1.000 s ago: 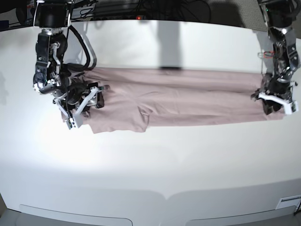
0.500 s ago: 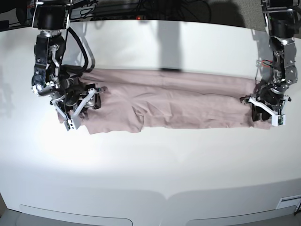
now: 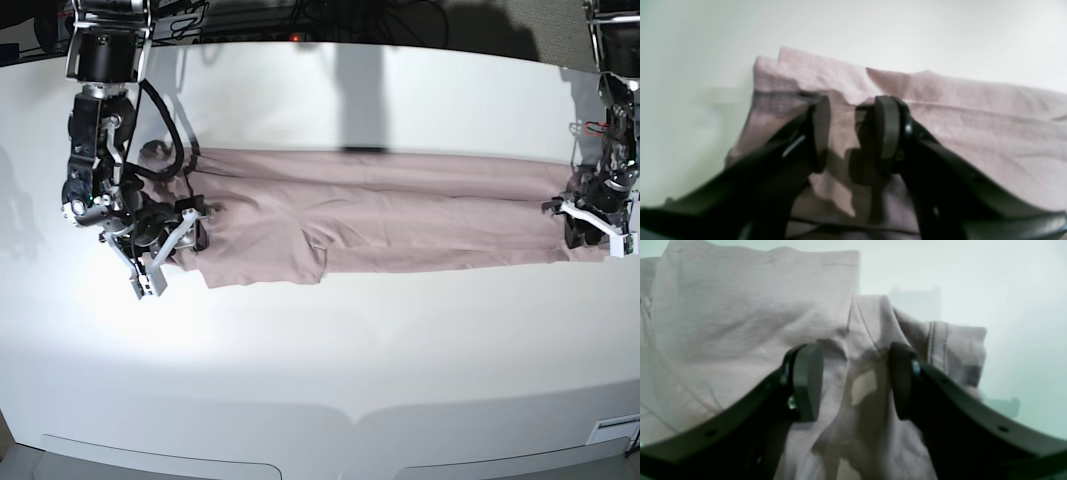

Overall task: Fold the T-shirt properly
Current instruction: 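Grasp the folded strip's ends with both grippers, then release the strip and move the left gripper to the strip's middle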

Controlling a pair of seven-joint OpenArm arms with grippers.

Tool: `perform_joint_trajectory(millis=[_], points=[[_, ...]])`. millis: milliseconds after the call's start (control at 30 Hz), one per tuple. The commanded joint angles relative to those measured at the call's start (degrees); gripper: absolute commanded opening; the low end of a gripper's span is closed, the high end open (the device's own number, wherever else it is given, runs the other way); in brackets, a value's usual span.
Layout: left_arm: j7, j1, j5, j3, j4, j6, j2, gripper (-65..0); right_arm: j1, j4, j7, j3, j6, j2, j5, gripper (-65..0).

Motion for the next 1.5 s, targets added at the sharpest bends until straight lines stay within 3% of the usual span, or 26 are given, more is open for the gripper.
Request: perform_joint_trajectory(millis=[0,267,567,633,733,767,1033,1200,1333,1467], points=[[-1.1,-0.7,-1.1,-0.1,0.5,0.1,-1.0,-43.5,1.2,1.0,0.7,0.3,0.0,0.7,0.5,-32.7],[-2.4,-0.8,-1.0,-0.1,6.2,0.1,-2.2,-43.5,1.2,3.7,-0.2,0.3,0.0,0.6,1.0,-32.7],[1.4,-0.8,0.5,-0.1,19.5,0.1,-6.3,-43.3,1.2,4.3,-1.6,0.4,0.0,0.6,0.9,-32.7],[2.5,-0.8,4.6,-0.1,21.2,0.1,-6.2,-40.0,1.2,4.3,-1.6,0.4,0.0,0.7,0.9,-32.7],[2.9,-0.8,7.7,-0.1,21.9,0.2,-6.3,-21.8,1.2,4.3,-1.6,0.4,0.0,0.6,0.9,-32.7],[2.9,-0.8,7.5,-0.1,21.9,0.8,-6.3,-18.9,1.2,4.3,-1.6,0.4,0.0,0.7,0.9,-32.7],[4.2,-0.7,8.7,-0.1,21.9,0.8,-6.3,-19.4,1.2,4.3,-1.6,0.4,0.1,0.7,1.0,-32.7],[21.1,-1.6,3.1,-1.8,21.9,0.8,-6.3,-19.4,1.2,7.6,-3.8,1.8,5.4,0.7,12.2,-32.7],[23.7,-1.6,1.5,-5.0,21.8,0.5,-7.7,-19.4,1.2,12.8,-6.1,4.5,6.8,0.6,18.7,-32.7],[22.7,-1.6,1.5,-6.9,21.8,-4.5,-13.1,-19.5,1.2,18.9,-11.4,6.8,7.8,0.7,22.0,-32.7]])
